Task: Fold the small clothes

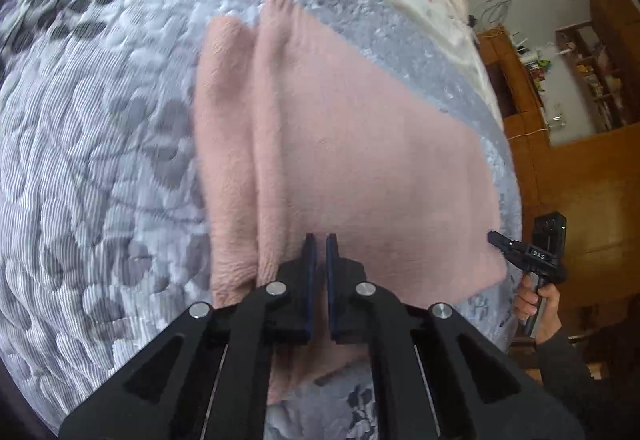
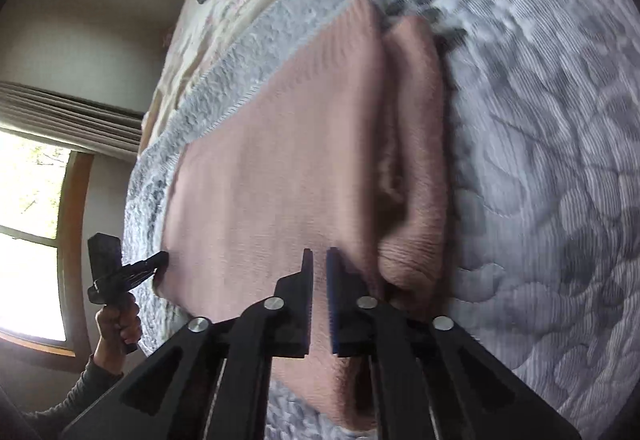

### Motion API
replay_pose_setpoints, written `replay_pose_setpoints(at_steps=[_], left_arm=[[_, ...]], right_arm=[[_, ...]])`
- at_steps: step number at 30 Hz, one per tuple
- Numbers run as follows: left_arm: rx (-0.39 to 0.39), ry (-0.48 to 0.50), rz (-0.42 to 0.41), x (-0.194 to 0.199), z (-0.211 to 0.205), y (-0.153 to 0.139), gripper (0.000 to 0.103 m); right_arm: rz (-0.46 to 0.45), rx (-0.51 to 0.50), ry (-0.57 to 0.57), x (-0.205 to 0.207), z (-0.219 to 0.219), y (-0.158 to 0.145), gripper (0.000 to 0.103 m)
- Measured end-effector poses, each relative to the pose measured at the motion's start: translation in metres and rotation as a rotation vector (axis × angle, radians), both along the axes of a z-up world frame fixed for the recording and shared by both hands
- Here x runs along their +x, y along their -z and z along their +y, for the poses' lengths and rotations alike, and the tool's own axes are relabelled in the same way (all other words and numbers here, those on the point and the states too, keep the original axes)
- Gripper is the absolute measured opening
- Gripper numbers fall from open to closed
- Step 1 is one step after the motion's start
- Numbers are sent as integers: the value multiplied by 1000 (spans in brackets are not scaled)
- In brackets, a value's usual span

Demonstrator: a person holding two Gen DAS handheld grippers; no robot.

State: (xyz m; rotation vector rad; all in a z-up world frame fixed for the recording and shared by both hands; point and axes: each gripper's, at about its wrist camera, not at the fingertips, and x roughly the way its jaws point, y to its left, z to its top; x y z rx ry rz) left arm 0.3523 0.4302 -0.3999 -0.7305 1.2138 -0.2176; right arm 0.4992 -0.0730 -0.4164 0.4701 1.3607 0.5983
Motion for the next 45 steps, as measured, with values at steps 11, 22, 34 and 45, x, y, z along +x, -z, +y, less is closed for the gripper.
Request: replay_pose_setpoints(at_steps=[11,22,34,45], left_arm=[[-75,89,-157,-37,-77,-46,0],[-13,100,-40,-30,-81,10,1],[-101,-119,-18,-49,74,-29,35],[-241,-87,96,51,96,-1,66]], right_arm=[[-36,157,-129,-66,80,-36,7],[22,100,-87,-76,80,11,0],[-187,-252,20,-66,-13,-62,24],[-691,-601,-576,-200,227,-79,76]])
